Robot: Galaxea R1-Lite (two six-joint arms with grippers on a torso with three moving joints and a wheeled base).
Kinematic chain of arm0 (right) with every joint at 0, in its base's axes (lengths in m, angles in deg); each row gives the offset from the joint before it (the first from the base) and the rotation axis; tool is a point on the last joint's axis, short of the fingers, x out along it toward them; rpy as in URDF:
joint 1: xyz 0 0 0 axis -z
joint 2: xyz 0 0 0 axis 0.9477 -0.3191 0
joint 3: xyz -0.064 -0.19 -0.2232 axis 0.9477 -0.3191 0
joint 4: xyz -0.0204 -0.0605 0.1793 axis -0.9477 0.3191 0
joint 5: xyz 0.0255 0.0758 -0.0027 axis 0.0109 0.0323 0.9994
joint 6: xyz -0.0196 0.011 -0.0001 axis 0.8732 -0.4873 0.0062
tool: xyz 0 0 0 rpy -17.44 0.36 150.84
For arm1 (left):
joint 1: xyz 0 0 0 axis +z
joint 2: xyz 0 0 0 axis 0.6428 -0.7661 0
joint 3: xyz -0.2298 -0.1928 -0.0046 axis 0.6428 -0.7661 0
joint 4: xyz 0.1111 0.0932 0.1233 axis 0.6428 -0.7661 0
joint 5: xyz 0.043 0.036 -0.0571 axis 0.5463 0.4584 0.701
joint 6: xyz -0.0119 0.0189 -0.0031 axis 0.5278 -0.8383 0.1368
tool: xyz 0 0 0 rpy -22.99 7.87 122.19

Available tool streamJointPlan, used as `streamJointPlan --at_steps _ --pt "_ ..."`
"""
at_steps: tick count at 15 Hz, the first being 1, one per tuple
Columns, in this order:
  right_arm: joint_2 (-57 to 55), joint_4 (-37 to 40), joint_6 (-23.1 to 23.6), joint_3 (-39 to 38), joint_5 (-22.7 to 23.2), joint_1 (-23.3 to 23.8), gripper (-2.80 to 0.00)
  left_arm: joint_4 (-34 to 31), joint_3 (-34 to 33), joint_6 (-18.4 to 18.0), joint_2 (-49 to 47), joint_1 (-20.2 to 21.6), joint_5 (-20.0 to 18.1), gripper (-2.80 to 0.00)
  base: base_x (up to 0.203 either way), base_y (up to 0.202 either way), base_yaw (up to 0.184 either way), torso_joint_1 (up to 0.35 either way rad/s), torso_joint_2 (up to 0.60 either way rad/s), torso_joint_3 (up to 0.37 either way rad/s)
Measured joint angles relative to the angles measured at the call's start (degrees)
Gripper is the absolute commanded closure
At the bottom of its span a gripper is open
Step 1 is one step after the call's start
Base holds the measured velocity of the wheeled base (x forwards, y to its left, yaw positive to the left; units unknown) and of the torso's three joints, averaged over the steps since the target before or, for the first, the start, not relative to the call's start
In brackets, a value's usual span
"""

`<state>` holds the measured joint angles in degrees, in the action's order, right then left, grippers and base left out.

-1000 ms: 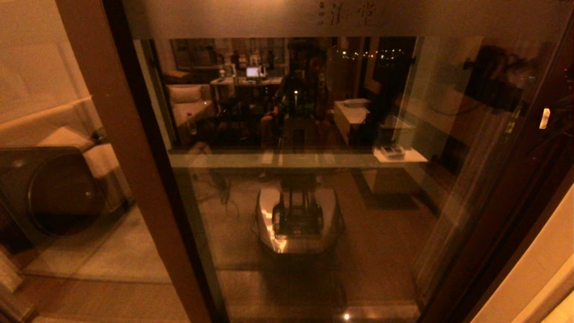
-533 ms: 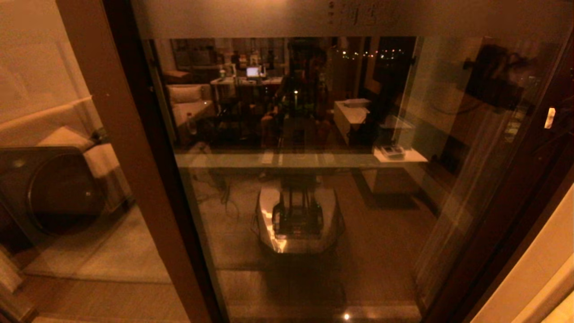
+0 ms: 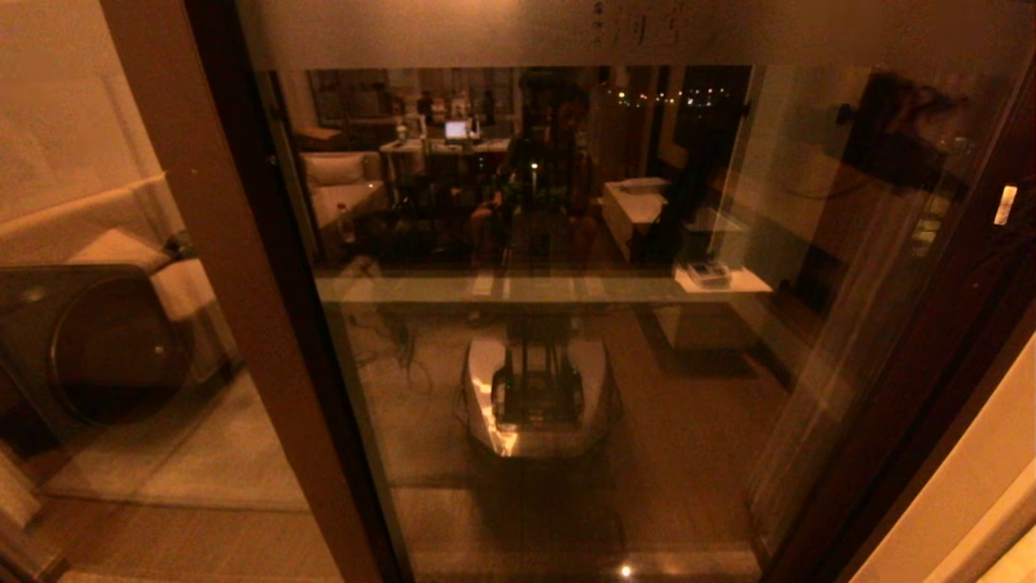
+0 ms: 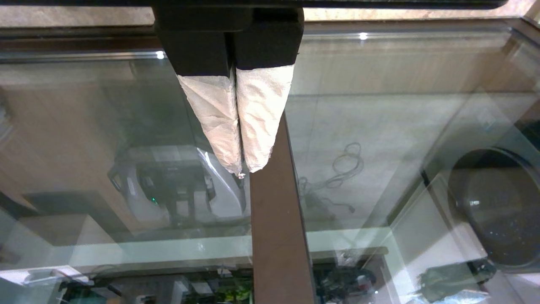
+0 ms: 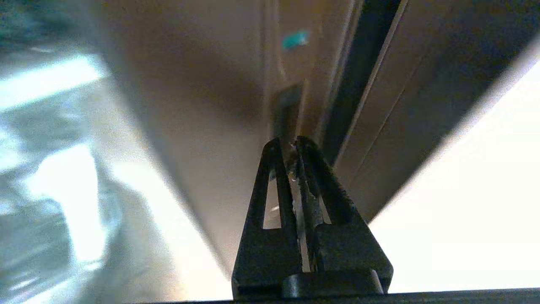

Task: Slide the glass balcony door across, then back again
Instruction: Close the slid door, then open the slid door

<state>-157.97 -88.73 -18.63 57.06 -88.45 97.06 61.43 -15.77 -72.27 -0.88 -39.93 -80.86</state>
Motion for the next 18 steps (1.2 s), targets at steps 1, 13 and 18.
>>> streamJointPlan --at_steps 1,13,18 --pt "1.6 0.0 -0.7 -1.2 3.2 0.5 0.00 0.0 0.0 0.0 0.0 0.0 0.0 0.00 0.000 0.000 0.000 0.000 0.00 0.000" --pt "5.6 2.4 3.3 -5.2 18.2 5.2 -2.80 0.0 0.0 0.0 0.0 0.0 0.0 0.00 0.000 0.000 0.000 0.000 0.00 0.000" --pt "2.9 3.1 3.1 -1.4 21.6 5.1 -2.80 0.0 0.0 0.0 0.0 0.0 0.0 0.00 0.000 0.000 0.000 0.000 0.00 0.000"
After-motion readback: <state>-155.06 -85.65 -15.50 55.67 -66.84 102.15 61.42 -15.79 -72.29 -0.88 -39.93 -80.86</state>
